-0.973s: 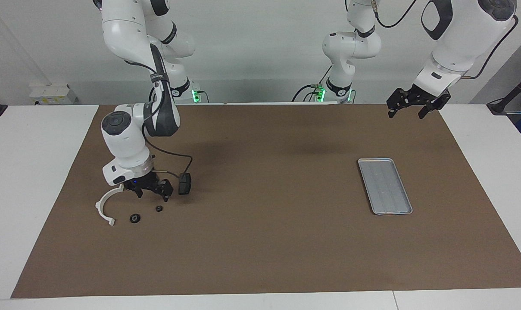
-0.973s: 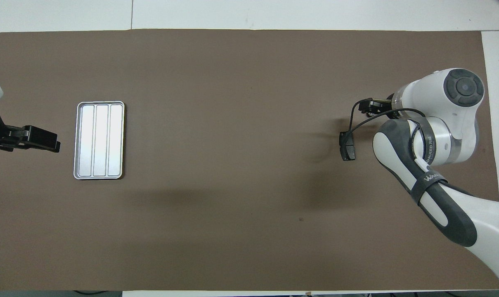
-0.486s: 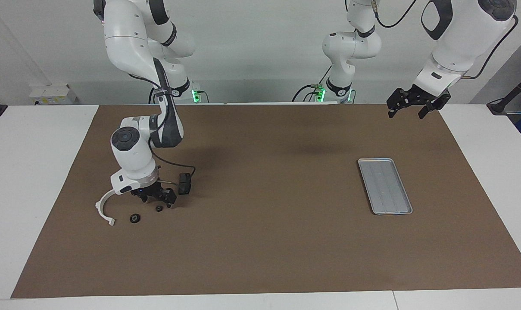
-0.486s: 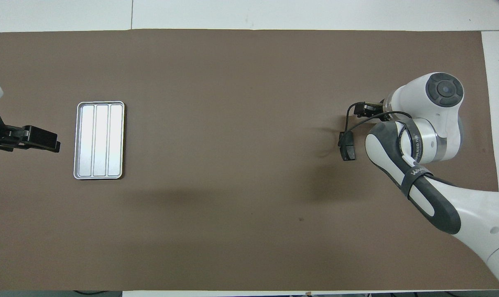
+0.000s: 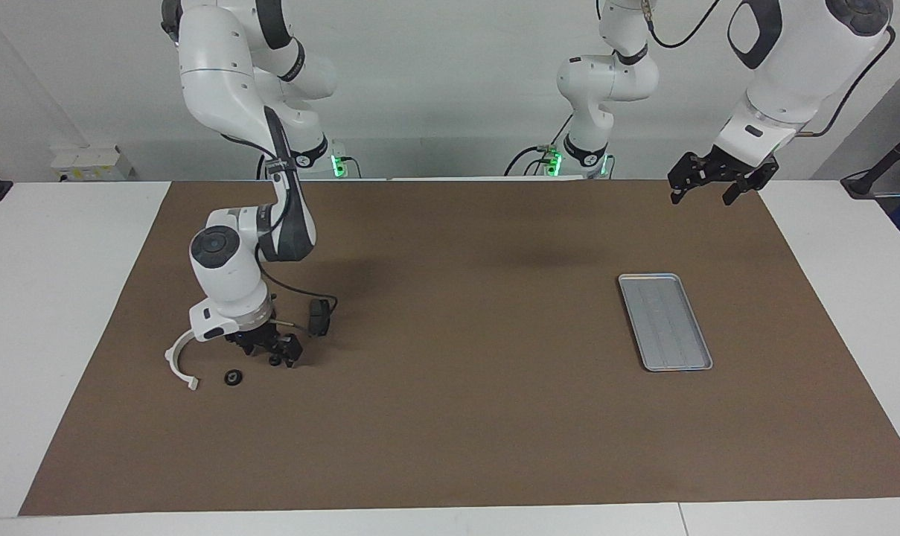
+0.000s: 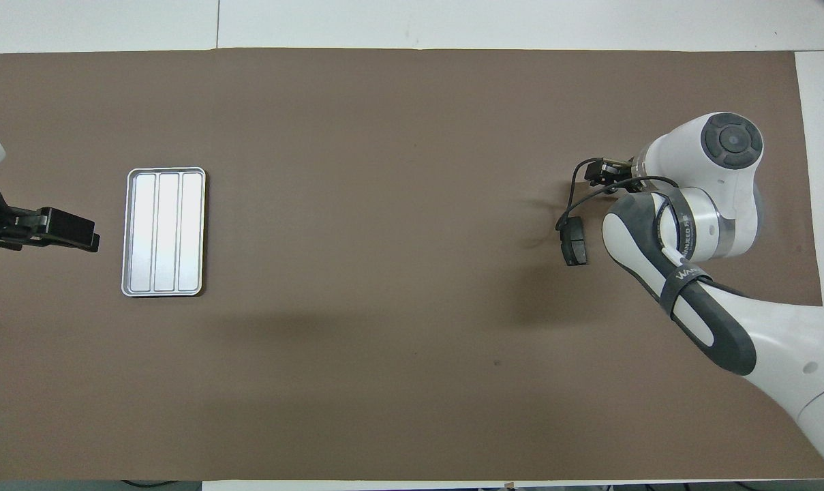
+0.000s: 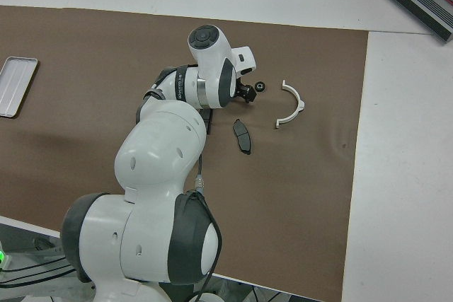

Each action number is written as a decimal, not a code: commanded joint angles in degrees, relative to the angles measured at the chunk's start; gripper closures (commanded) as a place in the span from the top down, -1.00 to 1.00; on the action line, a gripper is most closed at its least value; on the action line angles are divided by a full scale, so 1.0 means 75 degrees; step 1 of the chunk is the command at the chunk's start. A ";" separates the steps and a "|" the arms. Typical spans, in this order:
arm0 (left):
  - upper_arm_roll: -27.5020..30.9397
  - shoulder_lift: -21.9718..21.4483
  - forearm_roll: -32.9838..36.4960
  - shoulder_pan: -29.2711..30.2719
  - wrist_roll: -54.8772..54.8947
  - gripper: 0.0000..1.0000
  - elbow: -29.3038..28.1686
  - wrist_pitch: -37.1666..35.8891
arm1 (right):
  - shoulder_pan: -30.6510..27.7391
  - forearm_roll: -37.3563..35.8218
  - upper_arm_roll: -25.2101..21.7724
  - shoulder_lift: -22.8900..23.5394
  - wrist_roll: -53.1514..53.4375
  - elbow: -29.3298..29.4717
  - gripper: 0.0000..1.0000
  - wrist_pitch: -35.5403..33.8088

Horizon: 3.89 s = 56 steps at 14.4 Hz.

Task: Pick bearing gear from pile to tray
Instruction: 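Lower the right gripper and grasp the small dark bearing, then carry the bearing with the right gripper toward the table center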

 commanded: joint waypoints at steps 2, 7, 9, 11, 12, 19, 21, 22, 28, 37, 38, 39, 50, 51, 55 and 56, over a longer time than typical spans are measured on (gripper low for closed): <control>0.0017 -0.0088 -0.0099 -0.0011 0.0057 1.00 -0.0015 -0.0009 | -0.0043 -0.0160 0.0055 0.0198 0.0472 0.0207 0.90 -0.0003; 0.0017 -0.0088 -0.0099 -0.0011 0.0057 1.00 -0.0015 -0.0009 | -0.0020 -0.0160 0.0066 0.0210 0.0626 0.0183 0.69 -0.0167; 0.0017 -0.0088 -0.0099 -0.0011 0.0057 1.00 -0.0015 -0.0009 | -0.0020 -0.0160 0.0066 0.0198 0.0626 0.0218 0.59 -0.0307; 0.0017 -0.0088 -0.0099 -0.0011 0.0057 1.00 -0.0015 -0.0009 | -0.0020 -0.0160 0.0066 0.0187 0.0614 0.0277 0.53 -0.0437; 0.0017 -0.0088 -0.0099 -0.0011 0.0057 1.00 -0.0015 -0.0009 | -0.0020 -0.0148 0.0066 0.0187 0.0614 0.0289 0.51 -0.0449; 0.0017 -0.0088 -0.0099 -0.0011 0.0057 1.00 -0.0015 -0.0009 | -0.0043 -0.0113 0.0078 0.0187 0.0602 0.0289 -0.20 -0.0449; 0.0017 -0.0088 -0.0099 -0.0011 0.0057 1.00 -0.0004 -0.0009 | -0.0043 -0.0113 0.0090 0.0187 0.0591 0.0300 -0.59 -0.0449; 0.0017 -0.0088 -0.0099 -0.0011 0.0057 1.00 -0.0015 -0.0009 | -0.0043 -0.0101 0.0090 0.0198 0.0567 0.0312 -0.94 -0.0449; 0.0017 -0.0088 -0.0099 -0.0011 0.0057 1.00 -0.0015 -0.0009 | -0.0043 -0.0183 0.0101 0.0164 0.0485 0.0382 -1.00 -0.0588; 0.0017 -0.0088 -0.0099 -0.0011 0.0057 1.00 -0.0015 -0.0009 | 0.0085 -0.0183 0.0207 -0.0703 -0.0488 0.1879 -1.00 -0.3865; 0.0017 -0.0088 -0.0099 -0.0011 0.0057 1.00 -0.0015 -0.0009 | 0.0225 -0.0172 0.0230 -0.0808 -0.0476 0.2149 -1.00 -0.4393; 0.0017 -0.0088 -0.0099 -0.0011 0.0057 1.00 -0.0015 -0.0009 | 0.0319 -0.0171 0.0242 -0.0937 -0.0476 0.2361 -1.00 -0.4839; 0.0017 -0.0088 -0.0099 -0.0011 0.0057 1.00 -0.0015 -0.0009 | 0.2509 0.0672 0.0383 -0.2005 0.2603 0.2434 -1.00 -0.5454; 0.0017 -0.0088 -0.0099 -0.0011 0.0057 1.00 -0.0004 -0.0009 | 0.2743 0.0672 0.0383 -0.1993 0.2943 0.2364 -1.00 -0.5314; 0.0017 -0.0088 -0.0099 -0.0011 0.0057 1.00 -0.0003 -0.0009 | 0.3717 0.0661 0.0371 -0.1666 0.4409 0.2130 -1.00 -0.4611; 0.0017 -0.0088 -0.0099 -0.0011 0.0057 1.00 -0.0015 -0.0009 | 0.3834 0.0661 0.0383 -0.1572 0.4631 0.2036 -1.00 -0.4412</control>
